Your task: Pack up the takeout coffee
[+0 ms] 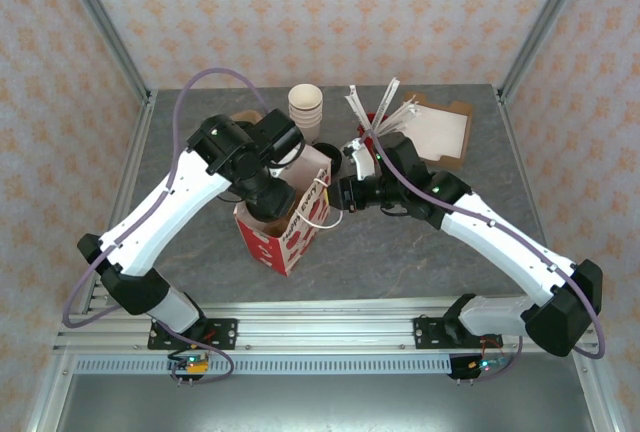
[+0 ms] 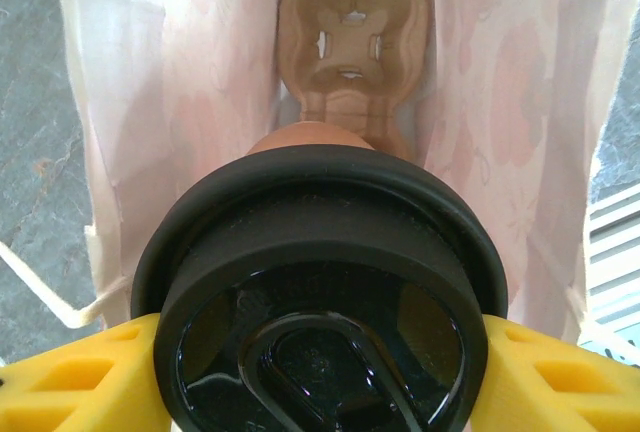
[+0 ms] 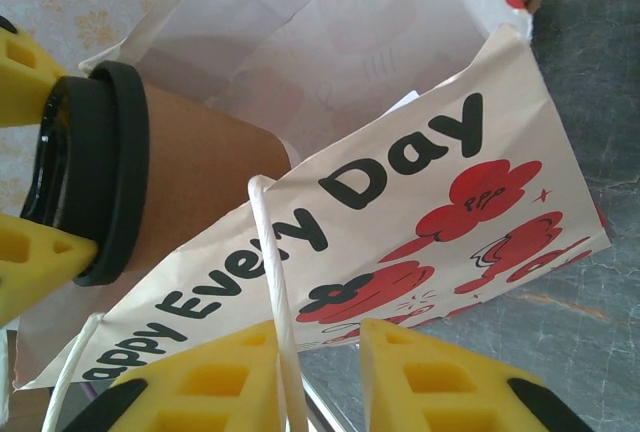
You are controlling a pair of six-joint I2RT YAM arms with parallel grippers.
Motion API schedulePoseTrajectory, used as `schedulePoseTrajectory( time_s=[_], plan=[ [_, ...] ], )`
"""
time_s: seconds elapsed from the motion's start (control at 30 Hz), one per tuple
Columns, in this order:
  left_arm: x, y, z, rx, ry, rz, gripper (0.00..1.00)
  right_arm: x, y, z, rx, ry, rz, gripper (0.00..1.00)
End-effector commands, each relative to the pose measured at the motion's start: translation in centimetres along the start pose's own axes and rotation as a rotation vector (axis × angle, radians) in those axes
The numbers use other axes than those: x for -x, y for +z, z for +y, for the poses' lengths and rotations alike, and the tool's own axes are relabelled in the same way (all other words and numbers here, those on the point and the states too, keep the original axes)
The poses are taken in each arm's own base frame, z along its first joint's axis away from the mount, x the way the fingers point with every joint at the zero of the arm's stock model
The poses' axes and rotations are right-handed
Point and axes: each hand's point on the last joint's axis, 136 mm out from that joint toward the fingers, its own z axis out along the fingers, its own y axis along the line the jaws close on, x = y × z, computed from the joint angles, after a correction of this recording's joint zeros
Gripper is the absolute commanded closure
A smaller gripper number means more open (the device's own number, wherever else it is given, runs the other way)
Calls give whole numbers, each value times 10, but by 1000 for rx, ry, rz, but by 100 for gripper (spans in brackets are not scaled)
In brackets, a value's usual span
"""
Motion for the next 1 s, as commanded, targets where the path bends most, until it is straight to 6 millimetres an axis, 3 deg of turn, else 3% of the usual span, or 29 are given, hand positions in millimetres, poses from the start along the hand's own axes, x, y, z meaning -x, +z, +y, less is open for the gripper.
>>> schedulePoseTrajectory(
  time_s=[0.0,0.97],
  plan=[
    [-8,8,-4,-3,11,46,52,5,-3,3,-1,-18,-37,73],
    [-6,52,-6,-23,-27,119,53,3,-6,-5,-42,-28,-57,70]
  ],
)
